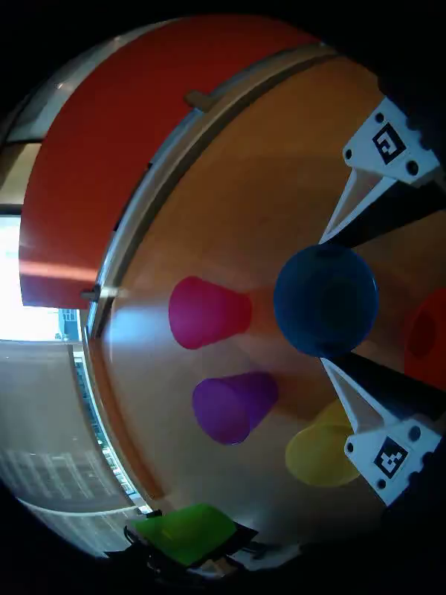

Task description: Pour water

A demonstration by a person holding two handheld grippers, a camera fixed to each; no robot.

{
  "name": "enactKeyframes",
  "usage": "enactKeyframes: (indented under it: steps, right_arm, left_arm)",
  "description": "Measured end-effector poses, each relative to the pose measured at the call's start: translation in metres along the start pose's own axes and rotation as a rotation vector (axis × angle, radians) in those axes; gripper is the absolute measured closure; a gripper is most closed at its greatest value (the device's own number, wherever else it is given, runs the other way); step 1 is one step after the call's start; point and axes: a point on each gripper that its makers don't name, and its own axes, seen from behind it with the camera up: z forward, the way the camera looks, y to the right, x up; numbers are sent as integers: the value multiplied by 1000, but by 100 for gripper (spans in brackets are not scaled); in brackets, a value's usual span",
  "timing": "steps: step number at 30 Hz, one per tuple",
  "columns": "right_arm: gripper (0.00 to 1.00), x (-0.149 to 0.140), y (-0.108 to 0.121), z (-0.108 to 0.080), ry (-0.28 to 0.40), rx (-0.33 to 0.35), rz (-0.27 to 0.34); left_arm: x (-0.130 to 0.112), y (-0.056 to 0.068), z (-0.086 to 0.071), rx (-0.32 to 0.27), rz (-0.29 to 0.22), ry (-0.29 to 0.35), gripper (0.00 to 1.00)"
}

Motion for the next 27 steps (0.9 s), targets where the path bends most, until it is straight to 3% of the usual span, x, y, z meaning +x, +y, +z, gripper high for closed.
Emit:
enactKeyframes:
  steps: [11, 27]
  right_arm:
    - [8, 12, -4, -12, 66, -8, -2]
    - [9, 38, -7, -60, 226, -38, 21]
  left_arm:
    - [5, 5, 0, -1, 10, 1, 17]
    - [10, 15, 2, -6, 31, -5, 17]
